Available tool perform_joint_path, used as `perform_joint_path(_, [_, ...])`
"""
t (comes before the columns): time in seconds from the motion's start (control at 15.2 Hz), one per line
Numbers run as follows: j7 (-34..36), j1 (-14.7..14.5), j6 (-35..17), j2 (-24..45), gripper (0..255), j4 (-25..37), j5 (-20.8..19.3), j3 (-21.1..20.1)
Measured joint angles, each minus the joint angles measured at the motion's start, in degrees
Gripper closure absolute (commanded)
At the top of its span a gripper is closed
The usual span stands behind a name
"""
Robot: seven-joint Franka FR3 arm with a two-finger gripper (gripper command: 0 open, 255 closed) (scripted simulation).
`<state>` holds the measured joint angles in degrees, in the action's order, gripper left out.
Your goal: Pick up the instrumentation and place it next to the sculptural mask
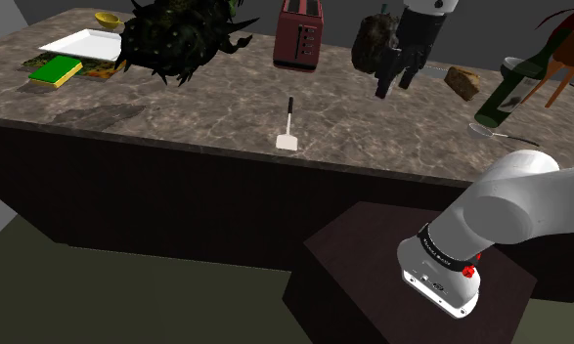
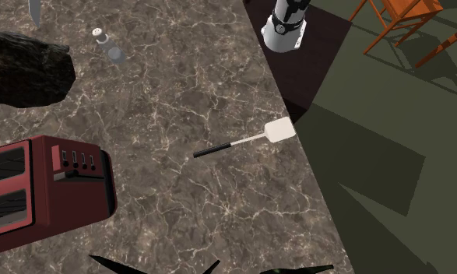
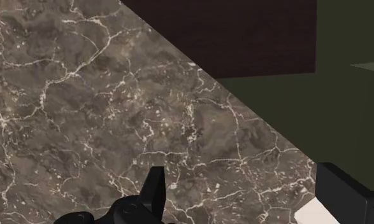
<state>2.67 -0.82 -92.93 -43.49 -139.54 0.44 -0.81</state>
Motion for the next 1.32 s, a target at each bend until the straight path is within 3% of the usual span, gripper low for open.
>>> perform_joint_path(0.2, [2.87, 0.21, -2.2, 1.13, 0, -0.76, 0.94, -1.41])
perform_joint_path(0.73, [20.79, 2.55, -16.23, 14.25, 0, 0.71, 4.08, -9.25])
perform_joint_path(1.32, [42.79, 6.39, -28.75, 34.18, 0, 10.28, 0.14, -15.78])
